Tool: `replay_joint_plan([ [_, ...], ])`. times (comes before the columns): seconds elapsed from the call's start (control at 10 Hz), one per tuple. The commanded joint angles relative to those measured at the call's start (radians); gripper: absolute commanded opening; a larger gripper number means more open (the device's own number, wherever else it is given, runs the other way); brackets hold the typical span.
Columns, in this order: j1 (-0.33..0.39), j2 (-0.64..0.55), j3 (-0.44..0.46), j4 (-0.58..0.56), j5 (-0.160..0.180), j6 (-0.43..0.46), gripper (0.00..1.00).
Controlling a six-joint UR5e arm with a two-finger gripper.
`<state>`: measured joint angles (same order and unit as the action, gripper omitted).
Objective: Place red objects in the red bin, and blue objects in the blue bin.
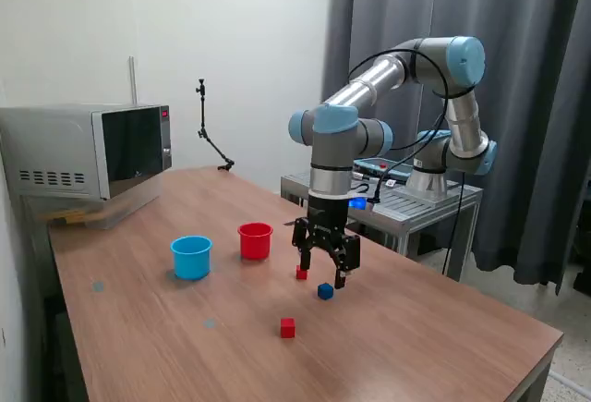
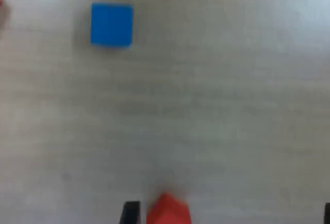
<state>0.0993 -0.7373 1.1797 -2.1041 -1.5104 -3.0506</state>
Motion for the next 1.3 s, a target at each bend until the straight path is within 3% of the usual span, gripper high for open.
replay_joint_plan([
  [0.0, 0.003, -0.005, 0.090, -0.002, 0.006, 0.007, 1.00],
  [0.4, -0.012, -0.074, 0.202, 0.000, -0.008, 0.046, 1.00],
  [0.6, -0.029, -0.103, 0.202, 0.000, -0.080, 0.047, 1.00],
  [1.2, -0.056, -0.111, 0.230, -0.002, -0.076, 0.049, 1.00],
])
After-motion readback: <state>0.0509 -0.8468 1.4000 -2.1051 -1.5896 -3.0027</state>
